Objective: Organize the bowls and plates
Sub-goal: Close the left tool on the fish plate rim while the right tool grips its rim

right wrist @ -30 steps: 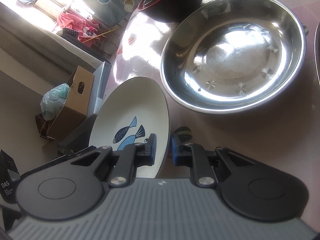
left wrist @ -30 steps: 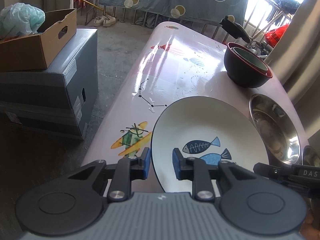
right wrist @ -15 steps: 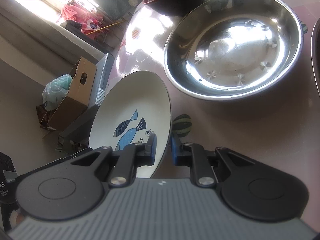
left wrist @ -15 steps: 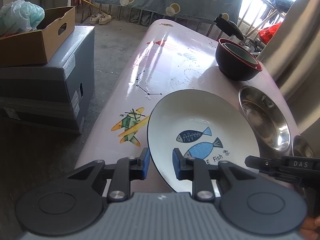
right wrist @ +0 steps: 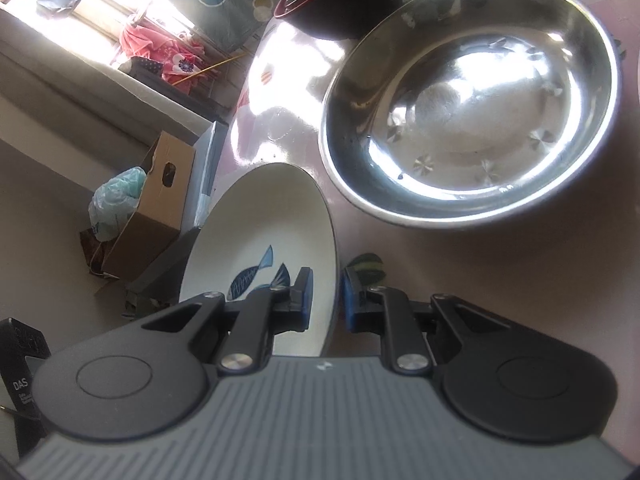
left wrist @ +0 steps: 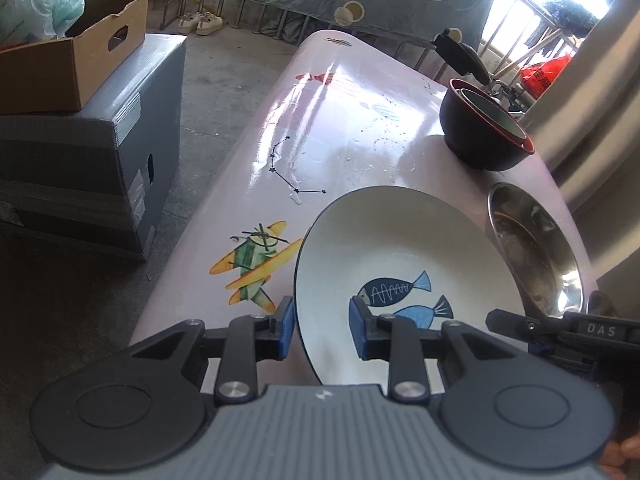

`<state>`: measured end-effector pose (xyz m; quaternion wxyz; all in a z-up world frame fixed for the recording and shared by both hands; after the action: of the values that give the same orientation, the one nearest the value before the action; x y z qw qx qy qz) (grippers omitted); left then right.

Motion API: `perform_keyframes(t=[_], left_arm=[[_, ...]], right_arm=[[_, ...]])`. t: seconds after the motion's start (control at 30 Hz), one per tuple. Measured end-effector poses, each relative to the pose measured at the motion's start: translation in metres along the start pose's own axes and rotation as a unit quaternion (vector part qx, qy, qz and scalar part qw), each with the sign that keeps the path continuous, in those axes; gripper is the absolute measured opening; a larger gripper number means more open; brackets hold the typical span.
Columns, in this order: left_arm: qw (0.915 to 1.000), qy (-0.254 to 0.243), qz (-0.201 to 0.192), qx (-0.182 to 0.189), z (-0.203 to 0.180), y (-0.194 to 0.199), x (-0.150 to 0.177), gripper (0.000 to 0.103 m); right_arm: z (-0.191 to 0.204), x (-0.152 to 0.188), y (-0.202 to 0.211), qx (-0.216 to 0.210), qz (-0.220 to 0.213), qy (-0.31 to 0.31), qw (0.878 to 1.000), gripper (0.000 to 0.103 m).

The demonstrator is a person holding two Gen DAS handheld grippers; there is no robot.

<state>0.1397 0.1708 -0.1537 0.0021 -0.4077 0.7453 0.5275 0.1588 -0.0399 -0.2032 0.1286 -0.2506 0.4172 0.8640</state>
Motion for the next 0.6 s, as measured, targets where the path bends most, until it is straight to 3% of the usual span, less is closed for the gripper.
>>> perform_keyframes(t=[0.6], left_arm=[[0.9998,0.001,0.016,0.014,0.01,0.026,0.026,0.031]], right_arm=[[0.004,0.022,0.014,-0.014,0.03,0.004,0.999,0.019]])
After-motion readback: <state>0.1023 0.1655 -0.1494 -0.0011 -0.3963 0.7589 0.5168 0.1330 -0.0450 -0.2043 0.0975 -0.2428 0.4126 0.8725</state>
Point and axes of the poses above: each gripper's, at about its wrist camera, not at the fingertips, and y roughly against the way its jaws point, z to its left, x to its underside, the point moved 9 cm from there along -y, roughly the way its jaws point, and after that the axes turned 15 degrees about y, right-handed, at the moved point
